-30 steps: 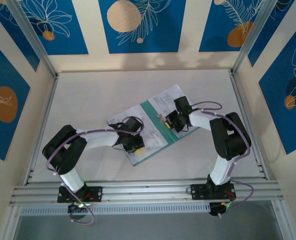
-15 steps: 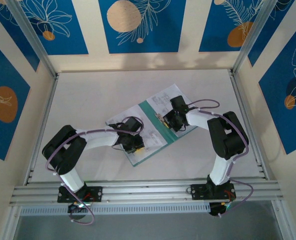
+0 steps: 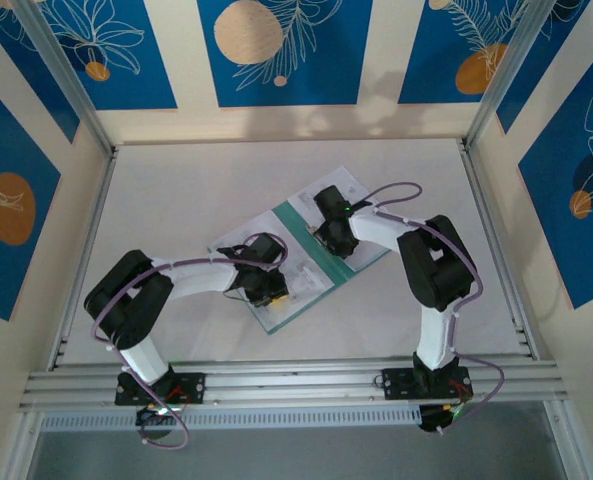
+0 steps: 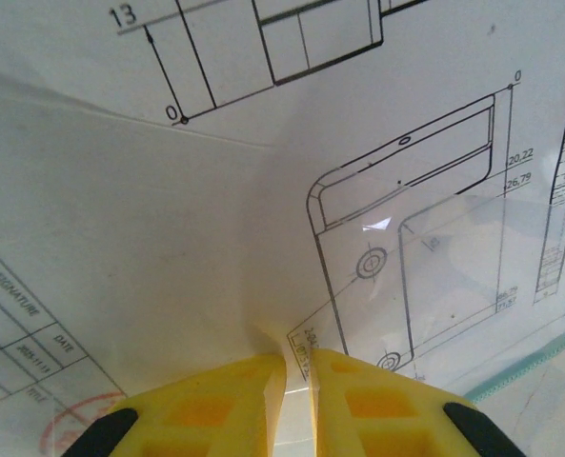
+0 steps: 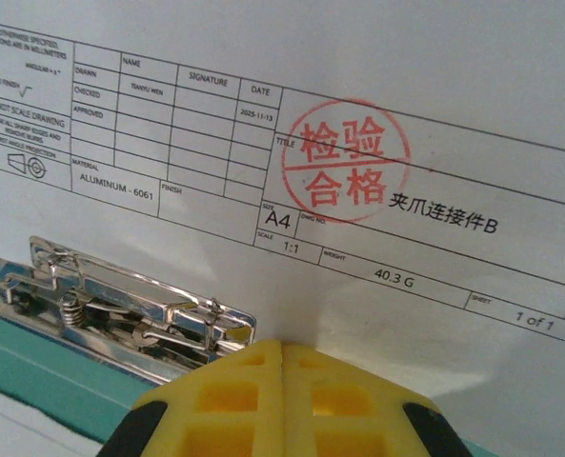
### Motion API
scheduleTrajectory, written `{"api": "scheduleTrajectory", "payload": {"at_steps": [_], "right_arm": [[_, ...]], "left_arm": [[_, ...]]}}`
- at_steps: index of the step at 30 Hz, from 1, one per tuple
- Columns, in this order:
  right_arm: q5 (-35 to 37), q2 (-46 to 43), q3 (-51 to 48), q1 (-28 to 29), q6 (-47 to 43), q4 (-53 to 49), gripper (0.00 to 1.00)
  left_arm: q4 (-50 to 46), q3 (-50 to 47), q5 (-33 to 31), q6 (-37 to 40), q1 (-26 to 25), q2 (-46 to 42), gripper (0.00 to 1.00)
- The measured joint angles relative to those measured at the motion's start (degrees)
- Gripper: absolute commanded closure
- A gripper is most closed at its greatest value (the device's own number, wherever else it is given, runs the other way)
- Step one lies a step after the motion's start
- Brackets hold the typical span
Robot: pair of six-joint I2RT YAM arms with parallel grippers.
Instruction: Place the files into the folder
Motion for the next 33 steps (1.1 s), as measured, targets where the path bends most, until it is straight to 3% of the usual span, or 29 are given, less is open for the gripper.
{"api": "scheduleTrajectory", "payload": {"at_steps": [17, 26, 33], "right_arm": [[11.43, 8.07, 12.17, 4.87, -2.21, -14.19, 1.00], [12.48, 10.71, 16.00, 5.31, -3.89, -18.29, 0.83], [12.50, 11.82, 17.64, 5.29, -5.01, -20.22, 0.79]], "left_arm": [[0.24, -0.02, 0.68, 2.51, 0.46, 0.00, 0.82], [0.24, 0.02, 0.94, 4.57, 0.63, 0.00, 0.81], [0.24, 0.02, 1.14, 5.79, 0.72, 0.00, 0.81]]}}
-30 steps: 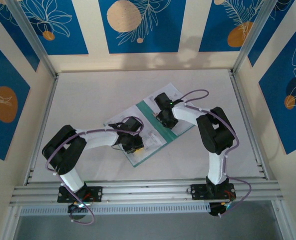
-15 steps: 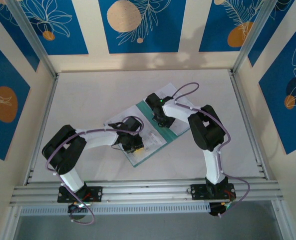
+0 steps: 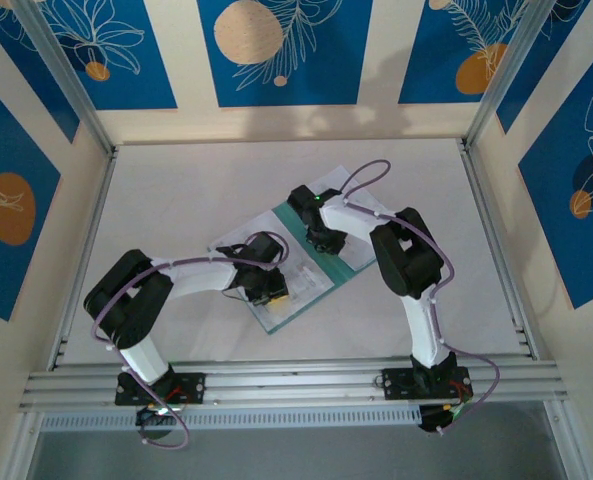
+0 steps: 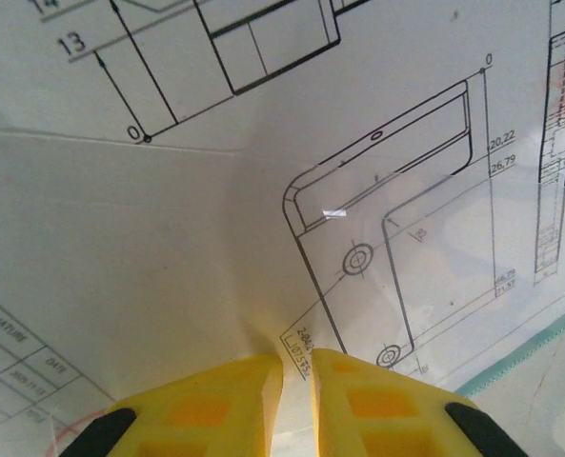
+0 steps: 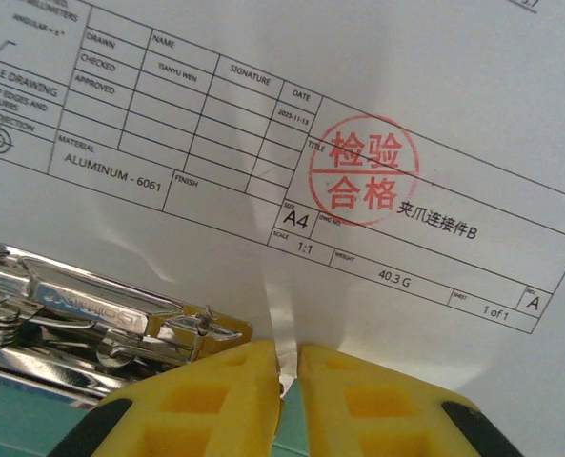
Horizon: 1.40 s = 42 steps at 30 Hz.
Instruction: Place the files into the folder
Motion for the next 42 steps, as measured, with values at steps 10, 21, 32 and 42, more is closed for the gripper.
{"api": "scheduleTrajectory", "payload": {"at_steps": [10, 21, 32, 42], "right_arm": [[0.13, 2.34, 3.85, 0.17, -0.94, -4.09, 0.88], [1.33, 4.02, 6.47, 0.70, -1.97, -7.06, 0.97], [1.53, 7.26, 11.50, 0.81, -3.04, -12.15, 0.96], [4.76, 11.39, 16.90, 2.19, -4.33, -17.75, 0.97]], "left_arm": [[-0.55, 0.48, -0.07, 2.25, 0.02, -0.04, 0.80], [-3.52, -0.11, -2.78, 4.04, 0.48, -4.87, 0.80], [-5.40, -7.50, -4.35, 2.51, 4.83, -15.93, 0.79], [-6.67, -10.16, -4.66, 1.49, 7.91, -19.15, 0.78]]}}
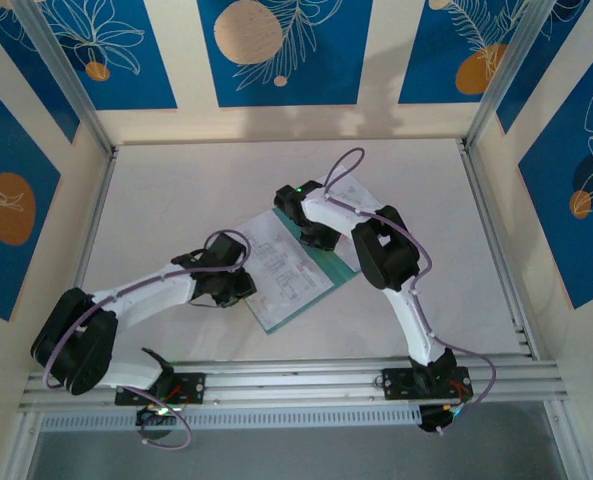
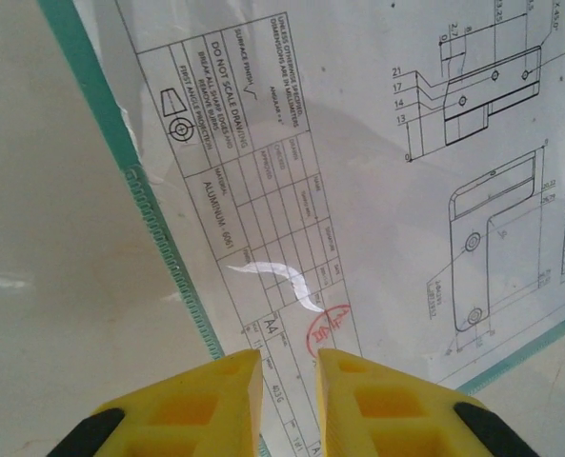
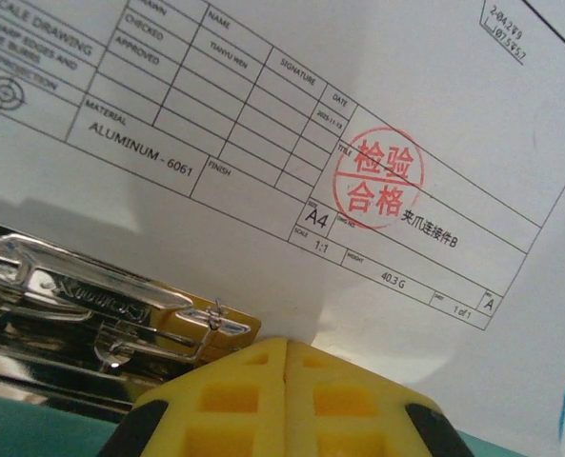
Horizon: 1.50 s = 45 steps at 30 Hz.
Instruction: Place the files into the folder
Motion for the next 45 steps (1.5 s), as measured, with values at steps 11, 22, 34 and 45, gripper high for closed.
{"api": "scheduleTrajectory", "payload": {"at_steps": [11, 22, 34, 45], "right_arm": [[2.62, 4.02, 5.64, 1.03, -1.16, -5.79, 0.96], [-2.14, 4.28, 5.75, 1.25, -2.62, -13.16, 0.97], [-17.40, -0.44, 0.50, -2.82, -2.75, -14.73, 0.94], [-25.22, -3.63, 0.39, -5.07, -2.62, -8.76, 0.92]], "left_arm": [[-0.61, -0.24, 0.02, -0.02, 0.42, -0.09, 0.78], [-0.63, -0.24, 0.04, -0.02, 0.46, -0.24, 0.78], [0.35, -0.24, 1.16, 0.20, 0.46, 2.01, 0.77], [1.11, -0.22, 1.84, 1.68, 0.46, 5.92, 0.76]]}}
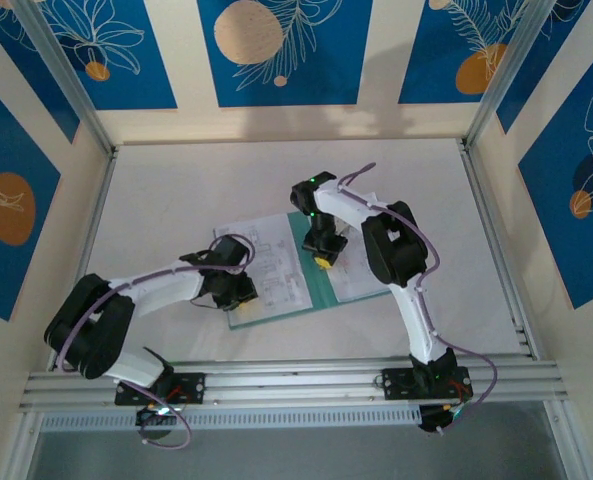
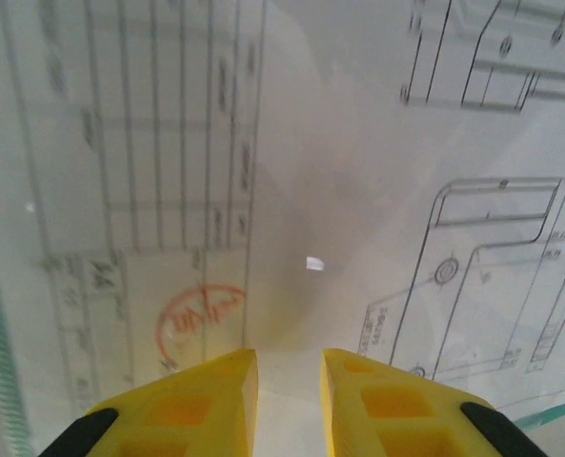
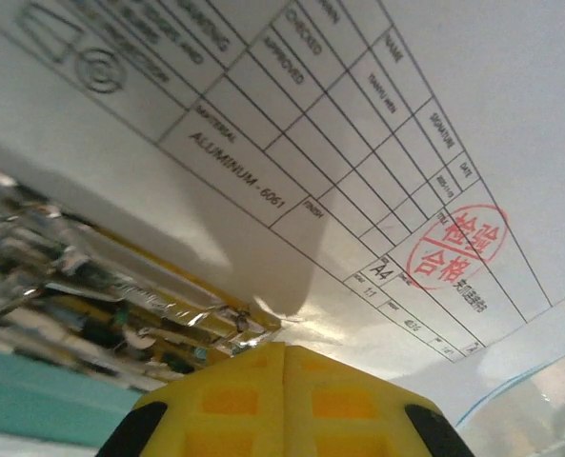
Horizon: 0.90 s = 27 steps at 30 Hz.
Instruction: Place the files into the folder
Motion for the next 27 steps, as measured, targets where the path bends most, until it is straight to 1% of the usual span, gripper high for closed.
{"api": "scheduleTrajectory", "payload": {"at_steps": [7, 11, 15, 18, 21, 27], "right_arm": [[-1.49, -5.81, -1.16, -1.84, 0.55, 2.93, 0.92], [-1.77, -10.14, -4.61, -2.84, 0.94, 4.81, 0.85], [-2.69, -16.74, -12.68, -3.23, -0.20, 9.94, 0.80], [-6.86, -22.27, -21.18, -3.65, -2.21, 16.02, 0.76], [-11.80, -25.81, -28.94, -3.69, -4.57, 21.97, 0.76], [-19.04, -27.45, -39.01, -2.38, -7.26, 30.93, 0.84]], "left_arm": [[-0.02, 0.81, 0.00, 0.09, 0.00, 1.20, 0.76], [-0.22, 1.64, -0.04, 0.98, 0.00, 1.70, 0.73], [-1.01, 2.40, -0.07, 1.75, 0.83, 1.53, 0.69], [-2.43, 2.47, 0.00, 2.99, 2.97, 0.66, 0.63], [-4.31, 2.49, 0.66, 4.42, 5.99, -0.87, 0.58], [-7.48, 2.49, 3.52, 7.93, 12.15, -2.21, 0.52]]}}
